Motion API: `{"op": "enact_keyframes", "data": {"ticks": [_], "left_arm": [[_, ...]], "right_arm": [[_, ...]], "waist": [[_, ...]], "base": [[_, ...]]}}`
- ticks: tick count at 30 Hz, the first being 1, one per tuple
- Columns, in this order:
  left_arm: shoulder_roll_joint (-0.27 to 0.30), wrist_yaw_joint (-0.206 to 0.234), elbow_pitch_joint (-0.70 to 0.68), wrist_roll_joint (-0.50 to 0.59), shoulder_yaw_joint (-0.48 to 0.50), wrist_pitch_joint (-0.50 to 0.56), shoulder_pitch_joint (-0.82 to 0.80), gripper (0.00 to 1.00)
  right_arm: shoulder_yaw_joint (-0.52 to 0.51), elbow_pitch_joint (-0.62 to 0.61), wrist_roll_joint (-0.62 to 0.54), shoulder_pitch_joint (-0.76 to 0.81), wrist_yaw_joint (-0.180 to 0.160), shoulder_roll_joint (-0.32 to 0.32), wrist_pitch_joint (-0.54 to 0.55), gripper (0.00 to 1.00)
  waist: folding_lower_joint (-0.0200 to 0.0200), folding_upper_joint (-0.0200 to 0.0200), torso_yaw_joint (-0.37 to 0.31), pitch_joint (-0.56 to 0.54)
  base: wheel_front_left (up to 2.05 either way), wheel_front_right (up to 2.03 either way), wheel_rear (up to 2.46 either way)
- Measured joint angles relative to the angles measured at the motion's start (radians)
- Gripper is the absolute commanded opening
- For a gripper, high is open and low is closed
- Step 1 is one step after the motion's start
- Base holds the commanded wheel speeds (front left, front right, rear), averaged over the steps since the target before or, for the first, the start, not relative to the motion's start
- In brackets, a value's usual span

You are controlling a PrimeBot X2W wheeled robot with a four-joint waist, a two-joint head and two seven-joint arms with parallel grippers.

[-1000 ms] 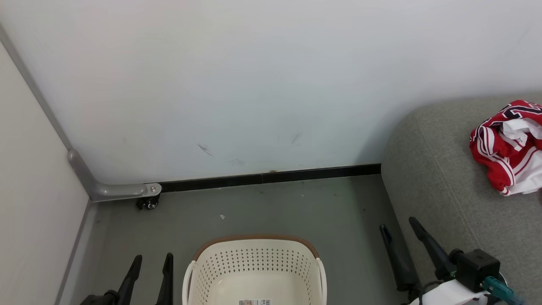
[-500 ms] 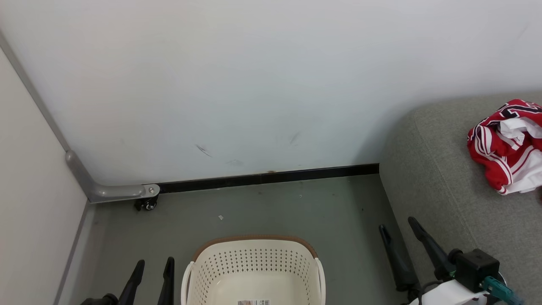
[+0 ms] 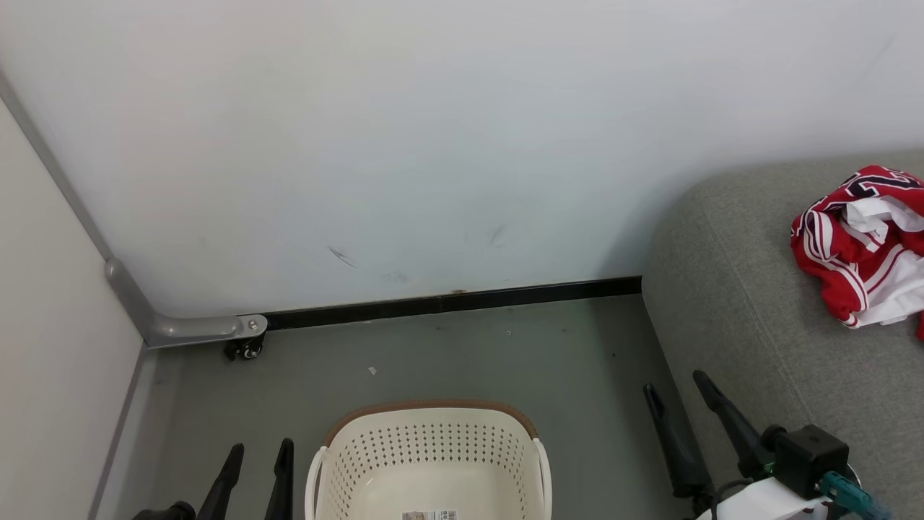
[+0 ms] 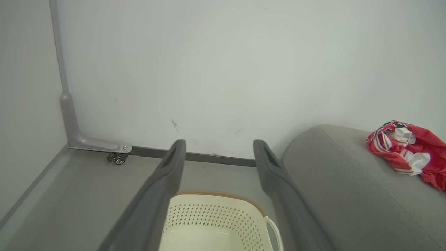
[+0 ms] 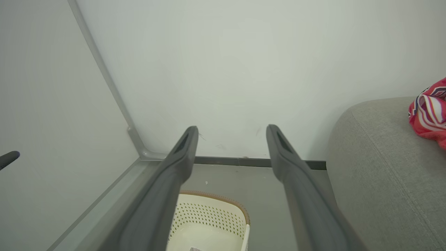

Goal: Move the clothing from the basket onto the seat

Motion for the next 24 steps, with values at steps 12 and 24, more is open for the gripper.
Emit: {"op": "enact_keyframes", "data": {"ticks": [12,24], "left_arm": [[0.000,-0.008,0.007,-0.023,0.006,0.000,0.000,1.00],[-0.015,-0.008,0.051,-0.022,0.003,0.000,0.011,0.00]], "right_arm": [[-0.001,0.000,0.000,0.000,0.000,0.000,0.000,1.00],[0.003,0.043,0.000,0.023,0.000,0.007,0.001,0.00]], "waist": [[0.0000,0.0000,-0.001,0.002],[0.0000,0.0000,0.001,0.000]], "base": [[0.00,0.00,0.00],[0.00,0.00,0.00]]}}
